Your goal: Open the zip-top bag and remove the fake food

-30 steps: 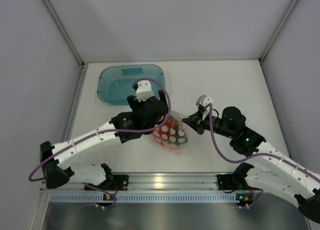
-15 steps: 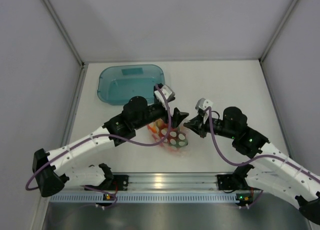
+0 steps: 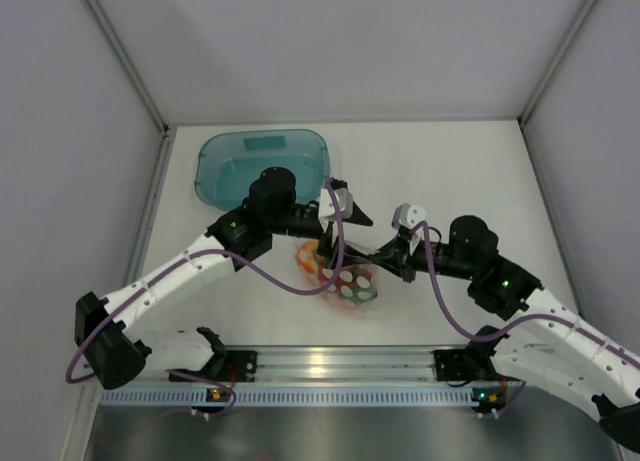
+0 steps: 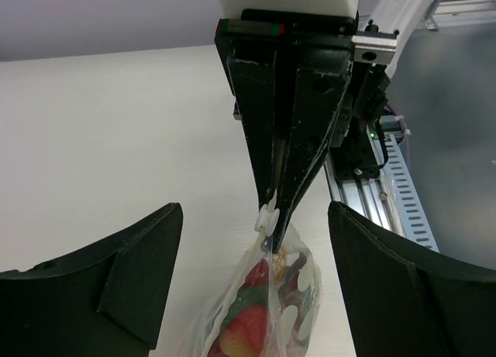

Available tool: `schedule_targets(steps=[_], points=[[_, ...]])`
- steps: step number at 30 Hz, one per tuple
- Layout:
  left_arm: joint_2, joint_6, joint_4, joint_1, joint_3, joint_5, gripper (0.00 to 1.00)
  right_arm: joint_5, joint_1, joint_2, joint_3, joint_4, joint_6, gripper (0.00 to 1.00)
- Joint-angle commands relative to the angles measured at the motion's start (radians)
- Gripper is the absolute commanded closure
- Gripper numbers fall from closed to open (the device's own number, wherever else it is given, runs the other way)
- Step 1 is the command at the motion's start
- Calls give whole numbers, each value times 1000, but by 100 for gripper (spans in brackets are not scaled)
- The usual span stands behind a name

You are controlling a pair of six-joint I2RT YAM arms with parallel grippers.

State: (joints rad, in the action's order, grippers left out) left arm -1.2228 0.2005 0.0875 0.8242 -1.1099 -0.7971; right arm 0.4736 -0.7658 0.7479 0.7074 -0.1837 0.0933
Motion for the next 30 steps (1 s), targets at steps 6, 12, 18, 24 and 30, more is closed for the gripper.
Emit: schedule_targets(steps=[6, 12, 18, 24, 30], points=[[-81, 47, 57, -37, -73, -241, 31, 33, -18, -9, 50, 52, 19, 100], [-118, 39, 55, -36, -85, -258, 50, 17, -18, 25, 67, 36, 20, 100], [-116, 45, 57, -37, -80, -258, 73, 14, -18, 47, 70, 41, 16, 100], [-115, 50, 55, -40, -68, -246, 100, -3, -18, 41, 64, 44, 14, 100], [-118, 59, 57, -89, -47, -274, 100, -26, -18, 11, 58, 53, 5, 100]])
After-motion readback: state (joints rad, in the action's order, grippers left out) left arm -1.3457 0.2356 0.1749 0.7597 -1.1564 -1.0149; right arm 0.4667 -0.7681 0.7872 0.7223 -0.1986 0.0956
